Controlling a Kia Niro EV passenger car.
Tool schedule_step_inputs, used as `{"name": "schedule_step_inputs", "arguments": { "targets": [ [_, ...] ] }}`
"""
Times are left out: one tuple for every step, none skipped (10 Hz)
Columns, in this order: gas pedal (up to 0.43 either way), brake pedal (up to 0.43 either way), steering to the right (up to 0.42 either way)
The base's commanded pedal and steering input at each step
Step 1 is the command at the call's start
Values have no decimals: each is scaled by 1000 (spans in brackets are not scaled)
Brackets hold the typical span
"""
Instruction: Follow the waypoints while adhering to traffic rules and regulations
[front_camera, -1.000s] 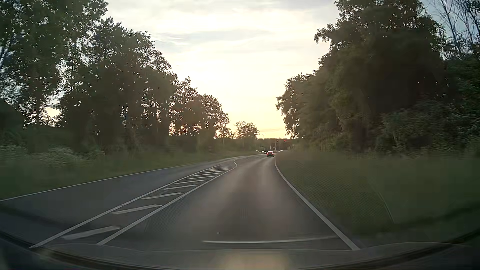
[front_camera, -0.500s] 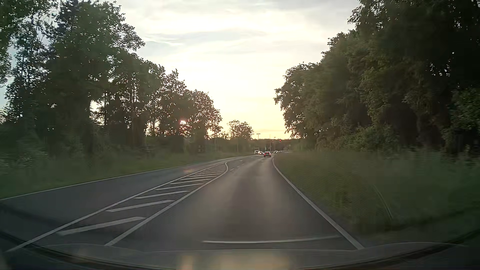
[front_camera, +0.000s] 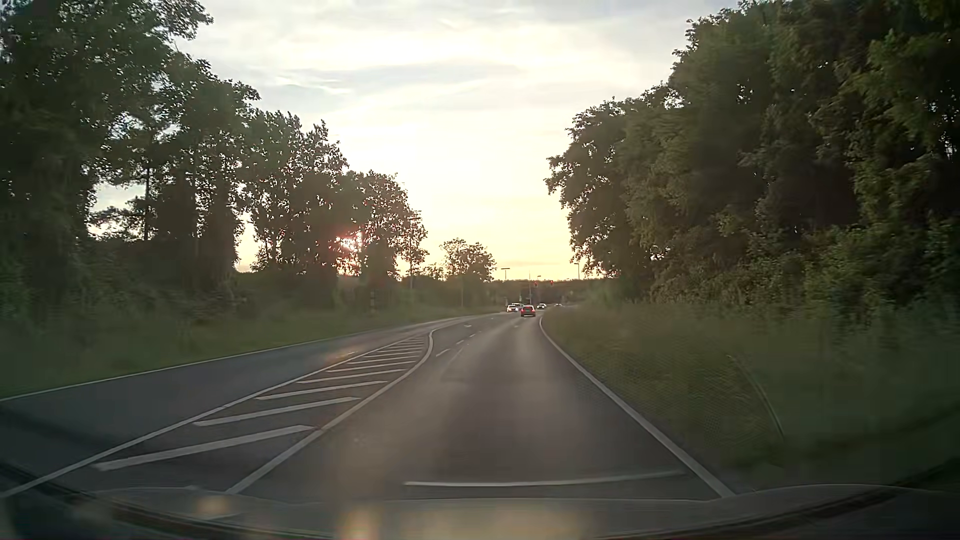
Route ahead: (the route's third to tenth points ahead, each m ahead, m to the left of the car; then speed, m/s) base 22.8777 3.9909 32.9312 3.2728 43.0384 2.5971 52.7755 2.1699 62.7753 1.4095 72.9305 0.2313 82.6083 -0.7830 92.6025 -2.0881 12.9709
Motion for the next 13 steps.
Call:
{"name": "schedule_step_inputs", "arguments": {
  "targets": [
    [0,122,13],
    [0,116,12],
    [0,0,11],
    [0,0,11],
    [0,0,11],
    [0,0,10],
    [0,0,10],
    [0,0,10],
    [0,0,10],
    [0,0,9],
    [0,0,9],
    [0,0,9],
    [0,0,9]
  ]
}}
